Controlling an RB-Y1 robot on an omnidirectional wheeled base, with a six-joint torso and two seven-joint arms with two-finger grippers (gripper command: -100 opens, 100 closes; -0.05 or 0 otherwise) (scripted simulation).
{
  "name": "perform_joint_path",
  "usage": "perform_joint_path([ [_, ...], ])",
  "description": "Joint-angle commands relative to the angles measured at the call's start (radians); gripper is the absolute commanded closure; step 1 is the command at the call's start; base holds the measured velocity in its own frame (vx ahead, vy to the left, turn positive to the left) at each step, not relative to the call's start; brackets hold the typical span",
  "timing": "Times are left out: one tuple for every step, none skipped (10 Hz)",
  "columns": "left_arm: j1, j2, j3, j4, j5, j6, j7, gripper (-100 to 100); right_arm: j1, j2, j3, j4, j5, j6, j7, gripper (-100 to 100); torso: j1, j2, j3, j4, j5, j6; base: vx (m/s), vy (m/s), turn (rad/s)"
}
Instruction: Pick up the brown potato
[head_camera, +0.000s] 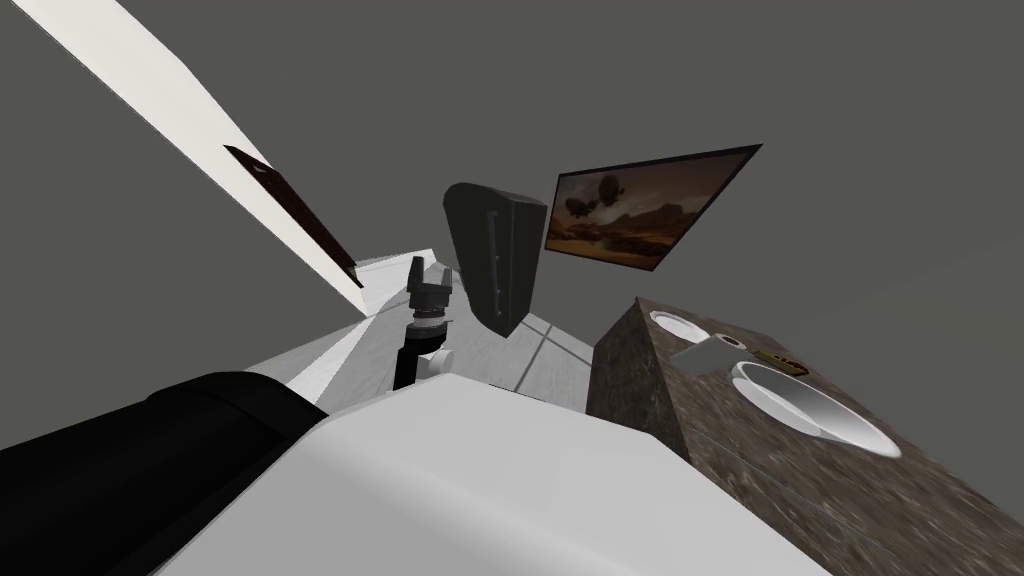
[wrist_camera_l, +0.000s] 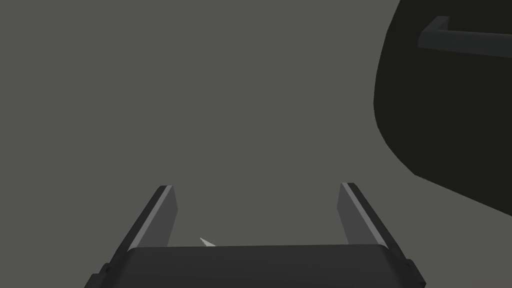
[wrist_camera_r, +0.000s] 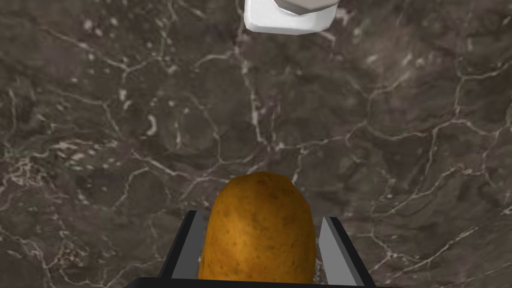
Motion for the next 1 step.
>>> perform_joint_path([
  [0.0,0.0,0.0,0.0,0.0,0.0,0.0,0,0.0,0.0,0.0,0.0,0.0,0.0,0.0,0,0.0,0.0,0.0,0.0,0.0,0.0,0.0,0.0,0.0],
])
